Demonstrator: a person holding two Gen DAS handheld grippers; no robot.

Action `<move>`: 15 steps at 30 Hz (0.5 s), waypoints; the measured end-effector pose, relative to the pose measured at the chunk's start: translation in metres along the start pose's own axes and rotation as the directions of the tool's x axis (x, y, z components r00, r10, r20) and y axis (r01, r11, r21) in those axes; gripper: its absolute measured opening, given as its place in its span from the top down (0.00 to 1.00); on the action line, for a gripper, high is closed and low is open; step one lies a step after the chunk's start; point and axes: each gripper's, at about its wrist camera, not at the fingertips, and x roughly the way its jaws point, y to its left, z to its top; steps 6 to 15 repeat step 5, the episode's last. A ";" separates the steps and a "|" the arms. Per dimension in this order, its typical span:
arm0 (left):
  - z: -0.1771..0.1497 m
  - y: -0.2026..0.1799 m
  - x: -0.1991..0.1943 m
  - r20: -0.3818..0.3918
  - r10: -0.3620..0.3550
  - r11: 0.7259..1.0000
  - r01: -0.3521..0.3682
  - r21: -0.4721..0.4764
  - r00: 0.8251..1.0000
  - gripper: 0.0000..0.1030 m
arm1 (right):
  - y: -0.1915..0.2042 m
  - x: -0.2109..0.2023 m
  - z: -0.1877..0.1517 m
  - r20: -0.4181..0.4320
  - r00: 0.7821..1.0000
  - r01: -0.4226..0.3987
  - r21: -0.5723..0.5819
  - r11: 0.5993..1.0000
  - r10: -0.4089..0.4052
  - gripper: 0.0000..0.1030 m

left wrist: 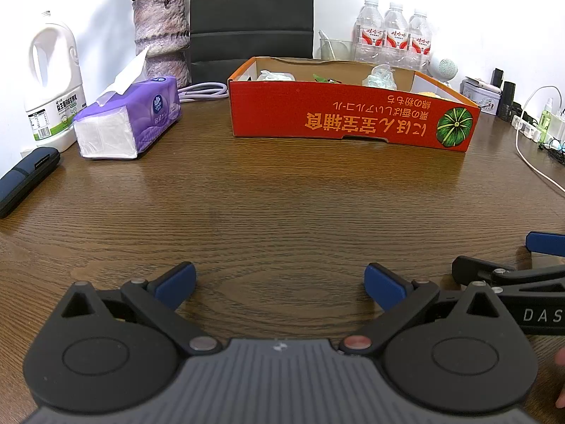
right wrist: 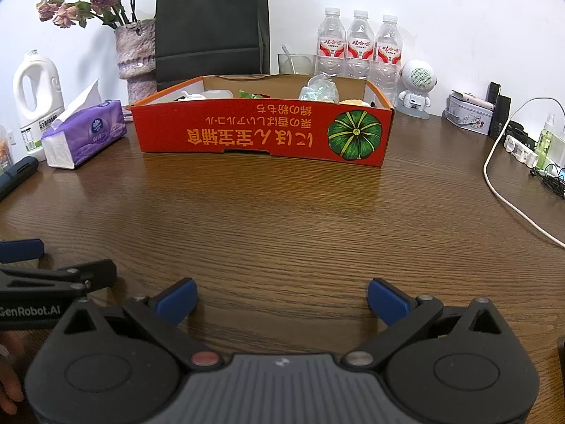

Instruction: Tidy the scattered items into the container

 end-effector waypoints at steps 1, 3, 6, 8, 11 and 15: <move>0.000 0.000 0.000 0.000 0.000 1.000 0.000 0.000 1.000 0.00 | 0.000 0.000 0.000 0.000 1.000 0.000 0.002 1.000 0.000 0.00; 0.000 0.000 0.000 0.000 0.000 1.000 0.000 0.000 1.000 0.00 | 0.000 0.000 0.000 0.000 1.000 0.002 0.003 1.000 -0.002 0.00; 0.000 0.000 0.000 0.000 0.000 1.000 0.000 0.000 1.000 0.00 | 0.000 0.000 0.000 0.000 1.000 0.001 0.002 1.000 -0.001 0.00; 0.000 0.000 0.000 0.000 0.000 1.000 0.000 0.000 1.000 0.00 | 0.000 0.000 0.000 0.000 1.000 0.001 0.002 1.000 -0.001 0.00; 0.000 0.000 0.000 0.000 0.000 1.000 0.000 0.000 1.000 0.00 | 0.000 0.000 0.000 0.000 1.000 0.001 0.002 1.000 -0.001 0.00; 0.000 0.000 0.000 0.000 0.000 1.000 0.000 0.000 1.000 0.00 | 0.000 0.000 0.000 0.000 1.000 0.001 0.002 1.000 -0.001 0.00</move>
